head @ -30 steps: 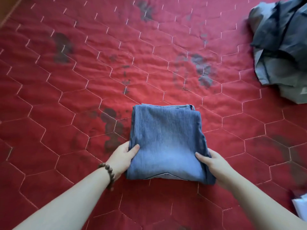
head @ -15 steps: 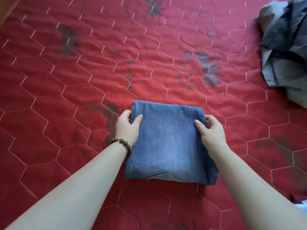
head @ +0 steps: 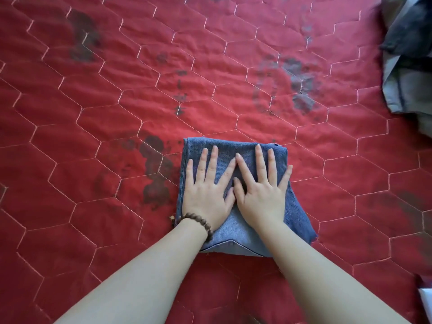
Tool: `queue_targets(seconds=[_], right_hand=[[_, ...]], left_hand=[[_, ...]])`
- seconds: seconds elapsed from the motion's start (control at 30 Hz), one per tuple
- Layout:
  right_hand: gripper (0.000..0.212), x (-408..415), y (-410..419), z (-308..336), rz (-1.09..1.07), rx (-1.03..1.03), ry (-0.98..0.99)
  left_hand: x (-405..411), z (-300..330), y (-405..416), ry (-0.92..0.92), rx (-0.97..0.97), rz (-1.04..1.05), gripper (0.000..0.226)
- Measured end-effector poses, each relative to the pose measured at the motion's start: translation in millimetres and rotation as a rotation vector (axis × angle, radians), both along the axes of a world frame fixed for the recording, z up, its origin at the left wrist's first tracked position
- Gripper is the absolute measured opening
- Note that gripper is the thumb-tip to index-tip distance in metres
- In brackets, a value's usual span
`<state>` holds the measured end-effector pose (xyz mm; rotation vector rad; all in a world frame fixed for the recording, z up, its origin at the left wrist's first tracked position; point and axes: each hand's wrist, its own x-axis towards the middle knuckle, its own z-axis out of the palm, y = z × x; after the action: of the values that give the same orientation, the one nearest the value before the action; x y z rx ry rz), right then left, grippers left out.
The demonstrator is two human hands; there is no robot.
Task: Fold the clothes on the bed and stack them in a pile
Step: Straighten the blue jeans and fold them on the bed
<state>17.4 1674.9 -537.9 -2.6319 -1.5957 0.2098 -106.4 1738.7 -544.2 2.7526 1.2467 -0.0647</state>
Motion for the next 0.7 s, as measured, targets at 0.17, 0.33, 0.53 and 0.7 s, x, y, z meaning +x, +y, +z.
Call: queue_targets(seconds=[0.17, 0.33, 0.53, 0.7], right_hand=[[0.058, 2, 0, -13, -0.046, 0.038, 0.059], [0.055, 16, 3, 7, 0.005, 0.006, 0.274], [0.053, -25, -35, 25, 0.035, 0.296, 0.106], [0.057, -60, -61, -8, 0.193, 0.117, 0.015]], left_hand=[[-1, -9, 3, -0.085, -0.005, 0.008, 0.066], [-6, 16, 20, -0.397, -0.370, 0.081, 0.055], [-31, 42, -18, -0.396, -0.113, 0.124, 0.048], [-45, 12, -57, -0.041, -0.009, -0.052, 0.049]])
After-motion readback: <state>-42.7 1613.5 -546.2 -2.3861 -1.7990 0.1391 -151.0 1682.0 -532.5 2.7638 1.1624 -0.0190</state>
